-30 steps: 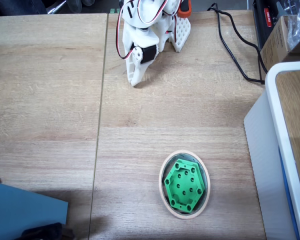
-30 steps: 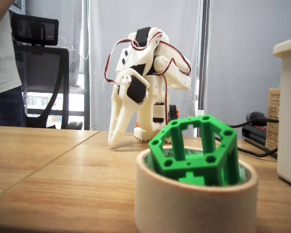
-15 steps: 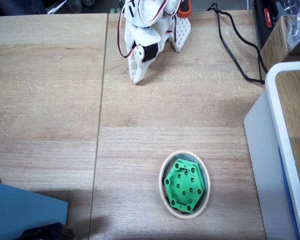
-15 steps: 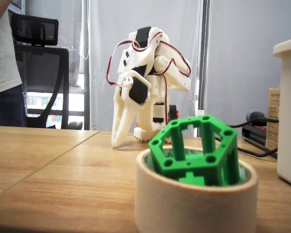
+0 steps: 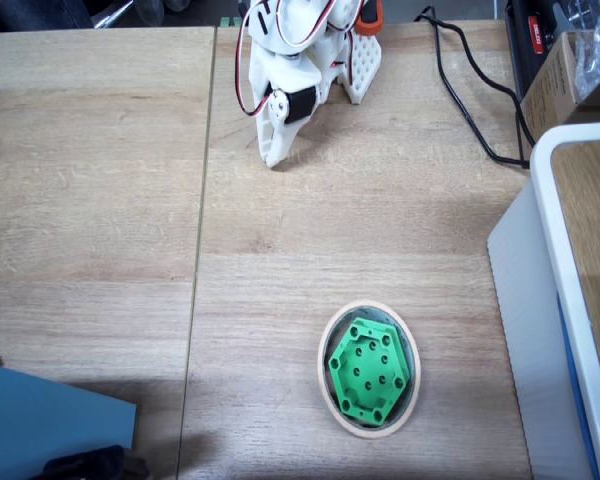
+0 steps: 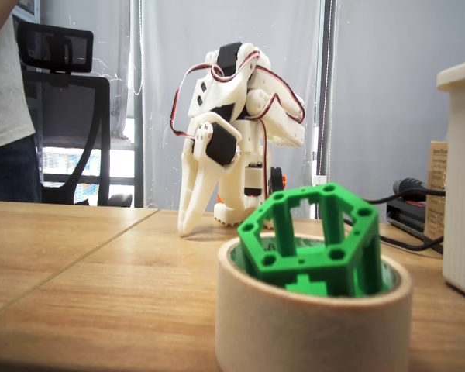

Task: Grasp a component and put it in the bin.

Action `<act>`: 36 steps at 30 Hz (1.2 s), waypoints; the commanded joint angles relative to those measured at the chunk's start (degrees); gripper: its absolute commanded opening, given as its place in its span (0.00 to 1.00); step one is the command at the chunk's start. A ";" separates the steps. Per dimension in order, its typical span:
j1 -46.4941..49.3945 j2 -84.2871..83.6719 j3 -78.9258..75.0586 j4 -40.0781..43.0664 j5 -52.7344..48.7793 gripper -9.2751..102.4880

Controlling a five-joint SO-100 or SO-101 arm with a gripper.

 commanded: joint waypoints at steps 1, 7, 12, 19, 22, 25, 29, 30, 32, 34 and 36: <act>0.26 -0.26 0.70 3.96 -0.18 0.09; 0.26 -0.26 1.67 3.96 -0.26 0.09; 0.26 -0.26 1.76 3.96 -0.26 0.09; 0.53 -0.26 1.76 3.96 -0.26 0.09; 0.35 -0.26 1.76 3.96 -0.26 0.09; 0.35 -0.26 1.76 3.96 -0.26 0.09; 0.35 -0.26 1.76 3.96 -0.26 0.09; 0.35 -0.26 1.76 3.96 -0.26 0.09; 0.70 -0.26 1.76 3.87 -0.26 0.09; 1.14 -0.26 1.76 3.87 -0.26 0.09; 1.14 -0.26 1.76 3.87 -0.26 0.09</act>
